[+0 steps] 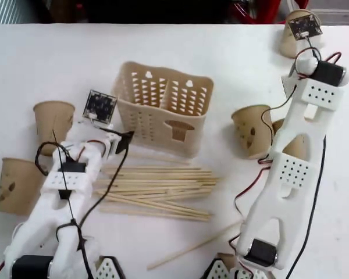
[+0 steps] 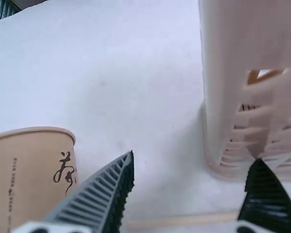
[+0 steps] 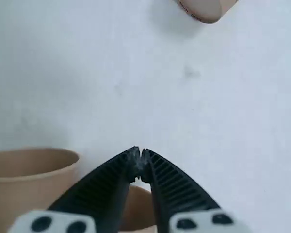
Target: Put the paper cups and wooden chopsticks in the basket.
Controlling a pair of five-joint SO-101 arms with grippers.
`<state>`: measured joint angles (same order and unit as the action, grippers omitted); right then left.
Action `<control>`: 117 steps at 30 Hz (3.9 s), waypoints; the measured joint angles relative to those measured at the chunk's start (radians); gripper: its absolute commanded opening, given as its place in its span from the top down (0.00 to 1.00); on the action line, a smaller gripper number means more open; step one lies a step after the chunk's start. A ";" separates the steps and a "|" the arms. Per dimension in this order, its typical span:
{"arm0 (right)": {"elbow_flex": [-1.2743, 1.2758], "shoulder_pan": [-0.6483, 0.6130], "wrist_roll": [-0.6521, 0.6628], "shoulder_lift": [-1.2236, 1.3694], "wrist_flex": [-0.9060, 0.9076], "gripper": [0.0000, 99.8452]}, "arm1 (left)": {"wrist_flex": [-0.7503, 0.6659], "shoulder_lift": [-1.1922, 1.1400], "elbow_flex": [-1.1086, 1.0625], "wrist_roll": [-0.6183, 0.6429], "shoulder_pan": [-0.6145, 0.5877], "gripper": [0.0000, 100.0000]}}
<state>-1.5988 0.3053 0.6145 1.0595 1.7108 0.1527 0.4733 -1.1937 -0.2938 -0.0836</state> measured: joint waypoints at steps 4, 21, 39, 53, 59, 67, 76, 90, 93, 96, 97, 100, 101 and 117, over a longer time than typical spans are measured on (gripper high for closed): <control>0.143 0.058 0.014 -0.117 0.009 0.92 | 0.000 0.000 0.000 0.000 0.000 0.65; 0.930 0.080 -0.003 -0.528 -0.044 0.85 | 0.000 0.000 0.000 0.000 0.000 0.65; 0.939 0.057 -0.433 -0.473 -0.143 0.68 | 0.000 0.000 0.000 0.000 0.000 0.65; 0.864 0.094 -0.522 -0.439 -0.098 0.74 | 0.000 0.000 0.000 0.000 0.000 0.65; 0.704 0.100 -0.720 -0.411 -0.014 0.70 | 0.000 0.000 0.000 0.000 0.000 0.65; 0.666 0.098 -0.950 -0.390 -0.011 0.65 | 0.000 0.000 0.000 0.000 0.000 0.65; 0.666 0.058 -0.990 -0.215 -0.031 0.65 | 0.000 0.000 0.000 0.000 0.000 0.65; 0.666 0.184 -0.740 -0.196 -0.008 0.99 | 0.000 0.000 0.000 0.000 0.000 0.65; 0.666 0.198 -0.637 -0.238 -0.008 0.98 | 0.000 0.000 0.000 0.000 0.000 0.65; 0.666 0.212 -0.583 -0.315 -0.006 0.98 | 0.000 0.000 0.000 0.000 0.000 0.65; 0.666 0.218 -0.574 -0.348 -0.006 0.98 | 0.000 0.000 0.000 0.000 0.000 0.65; 0.666 0.244 -0.540 -0.468 -0.006 0.98 | 0.000 0.000 0.000 0.000 0.000 0.65; 0.666 0.247 -0.535 -0.512 -0.006 0.98 | 0.000 0.000 0.000 0.000 0.000 0.65; 0.666 -0.204 -0.566 -1.160 0.000 0.98 | 0.000 0.000 0.000 0.000 0.000 0.65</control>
<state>-0.9329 0.1013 0.0483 -0.1005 1.7108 0.1527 0.4733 -1.1937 -0.2938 -0.0836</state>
